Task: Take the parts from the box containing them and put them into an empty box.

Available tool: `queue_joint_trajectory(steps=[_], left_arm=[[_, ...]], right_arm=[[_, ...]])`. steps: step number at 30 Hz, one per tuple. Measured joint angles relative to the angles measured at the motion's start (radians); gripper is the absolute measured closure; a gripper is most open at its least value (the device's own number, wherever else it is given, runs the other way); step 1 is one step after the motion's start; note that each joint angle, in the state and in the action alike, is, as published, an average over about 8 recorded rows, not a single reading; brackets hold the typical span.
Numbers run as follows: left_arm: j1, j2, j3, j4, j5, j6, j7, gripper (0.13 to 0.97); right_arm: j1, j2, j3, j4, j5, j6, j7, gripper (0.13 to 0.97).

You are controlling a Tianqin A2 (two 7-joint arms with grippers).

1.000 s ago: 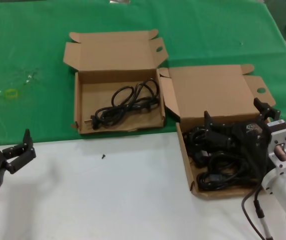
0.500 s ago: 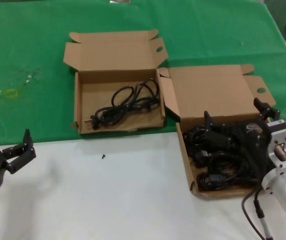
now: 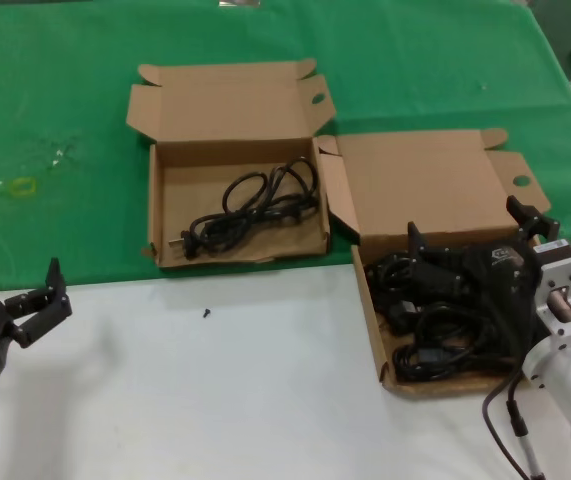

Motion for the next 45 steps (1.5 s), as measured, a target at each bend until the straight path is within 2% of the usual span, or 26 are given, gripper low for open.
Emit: queue_joint_trajectory(steps=[45], left_arm=[[0.0,0.0,0.0,0.0,0.0,0.0,0.0,0.132]], right_arm=[[0.0,0.0,0.0,0.0,0.0,0.0,0.0,0.129]])
